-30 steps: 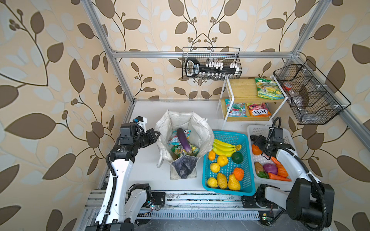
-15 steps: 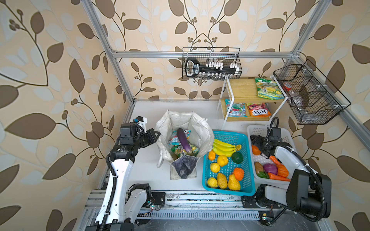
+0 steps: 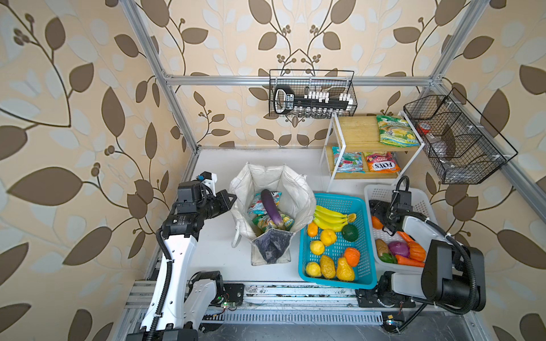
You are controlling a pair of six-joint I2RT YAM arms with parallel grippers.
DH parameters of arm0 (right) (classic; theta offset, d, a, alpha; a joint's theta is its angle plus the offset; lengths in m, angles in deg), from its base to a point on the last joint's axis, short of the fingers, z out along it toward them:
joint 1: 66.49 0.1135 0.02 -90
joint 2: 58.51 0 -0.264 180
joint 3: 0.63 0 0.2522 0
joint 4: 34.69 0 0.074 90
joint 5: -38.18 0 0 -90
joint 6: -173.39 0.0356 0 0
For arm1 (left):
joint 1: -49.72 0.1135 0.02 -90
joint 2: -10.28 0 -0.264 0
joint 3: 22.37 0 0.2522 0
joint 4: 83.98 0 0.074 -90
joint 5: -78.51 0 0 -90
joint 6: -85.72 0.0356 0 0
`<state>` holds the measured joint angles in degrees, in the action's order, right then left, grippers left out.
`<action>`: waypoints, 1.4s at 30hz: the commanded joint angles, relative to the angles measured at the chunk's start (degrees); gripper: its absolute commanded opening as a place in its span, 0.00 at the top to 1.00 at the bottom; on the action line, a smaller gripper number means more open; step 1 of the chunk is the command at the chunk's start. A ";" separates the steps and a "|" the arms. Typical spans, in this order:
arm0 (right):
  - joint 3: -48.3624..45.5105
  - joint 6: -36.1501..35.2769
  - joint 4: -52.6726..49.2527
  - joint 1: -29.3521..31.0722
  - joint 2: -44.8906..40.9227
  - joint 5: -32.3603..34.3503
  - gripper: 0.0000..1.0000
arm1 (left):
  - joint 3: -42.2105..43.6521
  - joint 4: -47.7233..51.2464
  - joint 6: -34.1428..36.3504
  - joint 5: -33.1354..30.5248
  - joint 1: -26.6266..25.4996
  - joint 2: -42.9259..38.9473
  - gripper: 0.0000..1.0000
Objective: Place the food into the grocery bag and tie it
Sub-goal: 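Lower the right gripper and grasp the orange tomato in the white basket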
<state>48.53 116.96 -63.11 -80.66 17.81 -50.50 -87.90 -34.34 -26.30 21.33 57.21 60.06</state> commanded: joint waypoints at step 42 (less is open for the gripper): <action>-0.88 1.54 -3.67 -1.63 -35.13 -9.79 0.33 | -0.14 -2.13 0.05 1.81 -0.16 1.33 1.00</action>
<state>45.29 118.33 -65.93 -82.83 -14.87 -59.53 -87.90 -34.91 -26.37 21.54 57.21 61.52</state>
